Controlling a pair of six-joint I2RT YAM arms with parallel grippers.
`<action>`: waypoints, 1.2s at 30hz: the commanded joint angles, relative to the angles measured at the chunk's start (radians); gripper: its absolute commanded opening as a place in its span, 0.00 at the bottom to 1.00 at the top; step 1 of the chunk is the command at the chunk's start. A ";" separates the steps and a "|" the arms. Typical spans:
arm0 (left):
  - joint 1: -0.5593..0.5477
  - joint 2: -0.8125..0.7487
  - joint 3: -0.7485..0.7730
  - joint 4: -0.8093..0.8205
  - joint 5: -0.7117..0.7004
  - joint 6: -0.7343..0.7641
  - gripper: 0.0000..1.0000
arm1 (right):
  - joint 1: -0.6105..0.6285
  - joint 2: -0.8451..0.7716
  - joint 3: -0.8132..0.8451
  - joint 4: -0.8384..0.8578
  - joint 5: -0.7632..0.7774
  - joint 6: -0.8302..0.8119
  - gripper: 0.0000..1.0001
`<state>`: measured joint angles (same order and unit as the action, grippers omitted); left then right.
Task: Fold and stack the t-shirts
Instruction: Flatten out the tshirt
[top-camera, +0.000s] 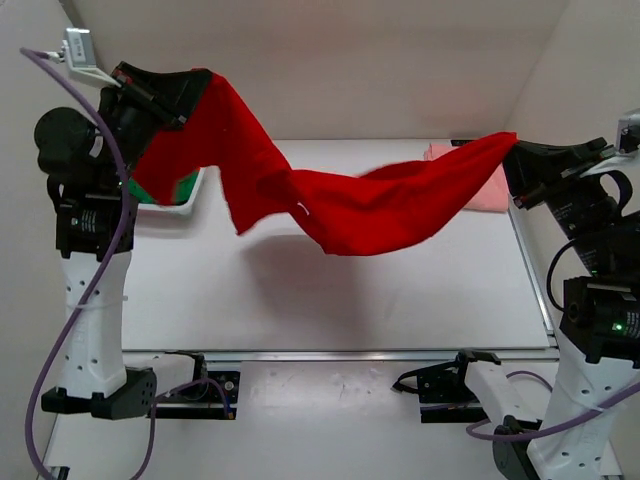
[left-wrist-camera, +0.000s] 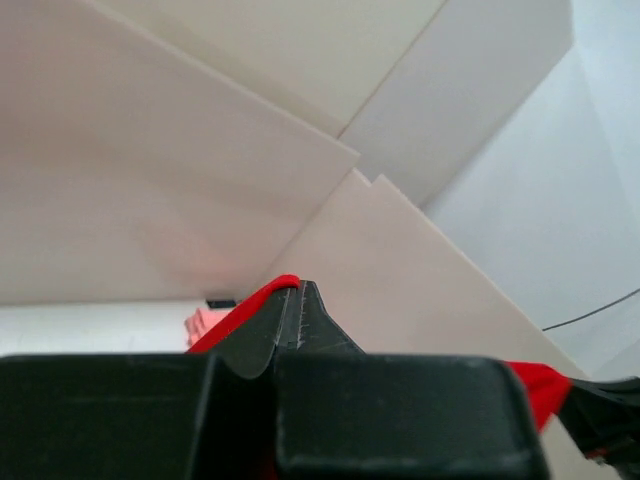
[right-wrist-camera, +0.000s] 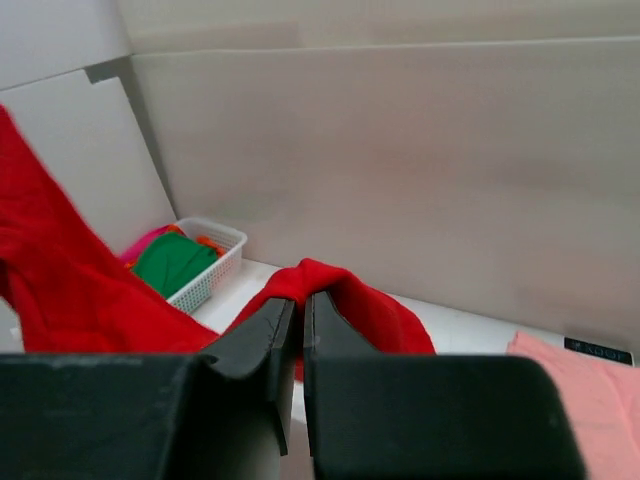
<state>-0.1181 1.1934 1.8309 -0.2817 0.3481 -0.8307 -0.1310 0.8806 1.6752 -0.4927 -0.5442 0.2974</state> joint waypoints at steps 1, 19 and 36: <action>0.029 0.057 0.040 -0.089 0.037 -0.018 0.00 | 0.030 0.030 0.034 -0.003 0.006 0.003 0.00; -0.029 1.023 0.752 0.328 0.411 -0.472 0.00 | -0.266 0.402 0.261 0.014 0.007 -0.158 0.00; 0.040 0.903 0.283 0.325 0.434 -0.323 0.02 | 0.108 0.019 -0.346 0.149 0.085 0.025 0.00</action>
<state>-0.1234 2.1521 2.1895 0.0952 0.8177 -1.2293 -0.1265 0.9142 1.4940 -0.3943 -0.4980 0.2501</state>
